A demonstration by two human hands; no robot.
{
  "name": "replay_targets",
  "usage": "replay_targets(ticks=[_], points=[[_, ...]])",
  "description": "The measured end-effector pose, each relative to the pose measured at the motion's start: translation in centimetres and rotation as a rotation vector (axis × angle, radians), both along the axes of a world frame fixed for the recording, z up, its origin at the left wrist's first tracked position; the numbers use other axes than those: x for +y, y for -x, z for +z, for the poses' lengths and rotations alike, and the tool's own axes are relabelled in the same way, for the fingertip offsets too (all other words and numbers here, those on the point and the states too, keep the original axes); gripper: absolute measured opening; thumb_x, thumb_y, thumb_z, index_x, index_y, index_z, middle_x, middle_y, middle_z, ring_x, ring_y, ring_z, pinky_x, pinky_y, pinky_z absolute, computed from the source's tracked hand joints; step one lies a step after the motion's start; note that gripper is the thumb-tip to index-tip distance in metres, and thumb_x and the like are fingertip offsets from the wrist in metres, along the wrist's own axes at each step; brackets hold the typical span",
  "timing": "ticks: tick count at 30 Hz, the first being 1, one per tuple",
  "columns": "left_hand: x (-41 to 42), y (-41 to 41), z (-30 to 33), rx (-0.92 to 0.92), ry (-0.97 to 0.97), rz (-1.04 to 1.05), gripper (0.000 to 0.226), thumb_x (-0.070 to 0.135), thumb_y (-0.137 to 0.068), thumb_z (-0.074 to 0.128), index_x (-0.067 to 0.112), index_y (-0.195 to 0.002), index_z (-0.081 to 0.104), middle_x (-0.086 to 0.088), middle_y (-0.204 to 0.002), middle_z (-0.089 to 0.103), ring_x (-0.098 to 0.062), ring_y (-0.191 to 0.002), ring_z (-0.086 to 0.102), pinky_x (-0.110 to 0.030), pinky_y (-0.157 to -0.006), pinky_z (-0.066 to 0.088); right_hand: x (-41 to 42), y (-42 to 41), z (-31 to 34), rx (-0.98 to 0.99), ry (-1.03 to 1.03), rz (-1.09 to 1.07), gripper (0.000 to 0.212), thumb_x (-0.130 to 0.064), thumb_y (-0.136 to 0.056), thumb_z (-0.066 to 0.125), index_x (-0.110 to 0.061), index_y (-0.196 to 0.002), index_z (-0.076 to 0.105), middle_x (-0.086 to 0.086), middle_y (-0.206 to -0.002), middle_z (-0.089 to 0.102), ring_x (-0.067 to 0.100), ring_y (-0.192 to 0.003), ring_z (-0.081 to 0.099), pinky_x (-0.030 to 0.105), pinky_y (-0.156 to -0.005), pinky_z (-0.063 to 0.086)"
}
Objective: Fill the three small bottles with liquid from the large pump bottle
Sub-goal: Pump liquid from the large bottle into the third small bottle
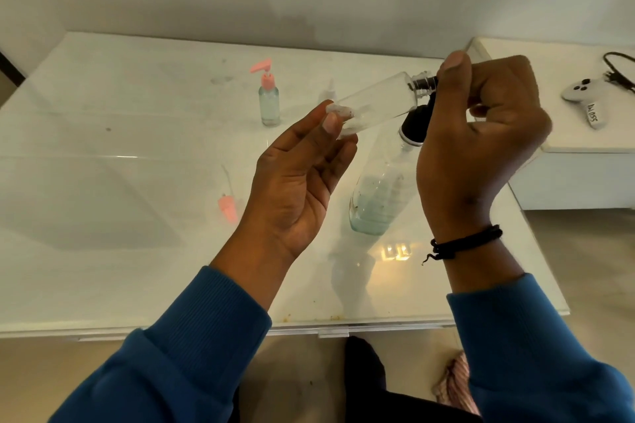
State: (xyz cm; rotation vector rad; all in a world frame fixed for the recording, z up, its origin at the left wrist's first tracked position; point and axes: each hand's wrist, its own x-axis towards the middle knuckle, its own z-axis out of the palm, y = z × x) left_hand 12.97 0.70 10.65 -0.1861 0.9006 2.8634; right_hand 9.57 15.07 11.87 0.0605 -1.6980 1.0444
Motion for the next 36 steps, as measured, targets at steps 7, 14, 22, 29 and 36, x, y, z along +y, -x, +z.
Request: replay_targets(ticks=[7, 14, 22, 29, 36], points=[[-0.2, 0.1, 0.0, -0.010, -0.003, 0.009, 0.031, 0.014, -0.079, 0.068, 0.009, -0.111, 0.070, -0.008, -0.109, 0.074, -0.018, -0.095, 0.072, -0.023, -0.074, 0.059, -0.2, -0.4, -0.6, -0.006, 0.007, 0.032, 0.032, -0.010, -0.098, 0.063, -0.001, -0.068, 0.063, 0.016, -0.065, 0.057, -0.003, -0.071, 0.042, 0.007, -0.066, 0.035], [0.1, 0.0, 0.1, -0.014, 0.002, 0.008, 0.030, 0.014, -0.076, 0.069, 0.010, -0.106, 0.070, -0.007, -0.106, 0.075, -0.017, -0.092, 0.073, -0.023, -0.073, 0.059, -0.1, -0.3, -0.6, 0.017, 0.012, 0.033, 0.033, -0.007, -0.099, 0.061, -0.002, -0.066, 0.060, 0.017, -0.064, 0.056, -0.003, -0.070, 0.043, 0.009, -0.066, 0.034], [0.2, 0.0, 0.2, -0.006, 0.012, 0.001, 0.030, 0.014, -0.078, 0.068, 0.010, -0.108, 0.071, -0.006, -0.107, 0.075, -0.017, -0.092, 0.073, -0.023, -0.073, 0.059, -0.1, 0.0, -0.3, 0.030, 0.026, 0.020, 0.034, -0.009, -0.099, 0.062, -0.002, -0.065, 0.060, 0.017, -0.064, 0.056, -0.002, -0.070, 0.042, 0.008, -0.066, 0.034], [0.1, -0.1, 0.2, -0.029, 0.005, 0.007, 0.036, 0.015, -0.076, 0.070, 0.009, -0.112, 0.070, -0.008, -0.109, 0.075, -0.018, -0.092, 0.072, -0.024, -0.074, 0.059, -0.2, -0.2, -0.8, 0.026, 0.035, 0.040, 0.031, -0.007, -0.099, 0.061, -0.002, -0.068, 0.061, 0.017, -0.065, 0.057, -0.003, -0.072, 0.043, 0.009, -0.068, 0.035], [0.1, 0.0, 0.1, -0.034, 0.003, 0.009, 0.036, 0.015, -0.076, 0.070, 0.009, -0.111, 0.070, -0.009, -0.109, 0.075, -0.018, -0.090, 0.073, -0.025, -0.075, 0.060, -0.3, -0.3, -1.0, 0.023, 0.038, 0.044, 0.031, -0.006, -0.099, 0.062, 0.001, -0.068, 0.061, 0.017, -0.066, 0.059, -0.002, -0.073, 0.043, 0.010, -0.069, 0.036]])
